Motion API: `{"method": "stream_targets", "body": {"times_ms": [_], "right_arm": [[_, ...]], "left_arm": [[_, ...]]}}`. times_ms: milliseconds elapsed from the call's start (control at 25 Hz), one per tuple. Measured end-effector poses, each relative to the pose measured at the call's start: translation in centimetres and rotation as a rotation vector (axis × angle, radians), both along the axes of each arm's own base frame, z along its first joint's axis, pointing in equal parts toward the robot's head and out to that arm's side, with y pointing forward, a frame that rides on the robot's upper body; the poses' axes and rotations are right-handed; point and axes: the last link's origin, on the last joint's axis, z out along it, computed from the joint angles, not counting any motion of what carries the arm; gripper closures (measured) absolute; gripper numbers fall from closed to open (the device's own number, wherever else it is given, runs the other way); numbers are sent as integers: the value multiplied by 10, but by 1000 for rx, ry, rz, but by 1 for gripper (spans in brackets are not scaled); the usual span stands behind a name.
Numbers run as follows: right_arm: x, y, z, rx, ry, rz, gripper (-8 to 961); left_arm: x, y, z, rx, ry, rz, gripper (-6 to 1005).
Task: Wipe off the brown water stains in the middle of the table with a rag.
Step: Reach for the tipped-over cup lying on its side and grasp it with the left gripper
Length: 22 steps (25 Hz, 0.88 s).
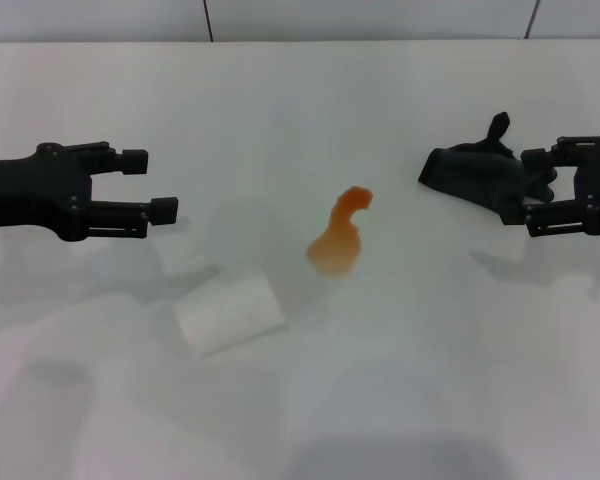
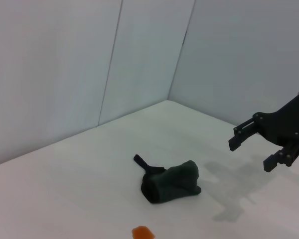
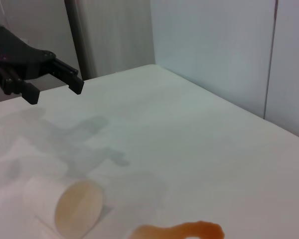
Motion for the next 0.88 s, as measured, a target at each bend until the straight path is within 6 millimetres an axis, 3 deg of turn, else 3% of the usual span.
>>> {"method": "stream_targets", "body": {"times_ms": [880], "right_arm": [[1,0,-1,-3,2,-4,170]], "left_arm": [[4,5,3,-19,12,8,112]]}}
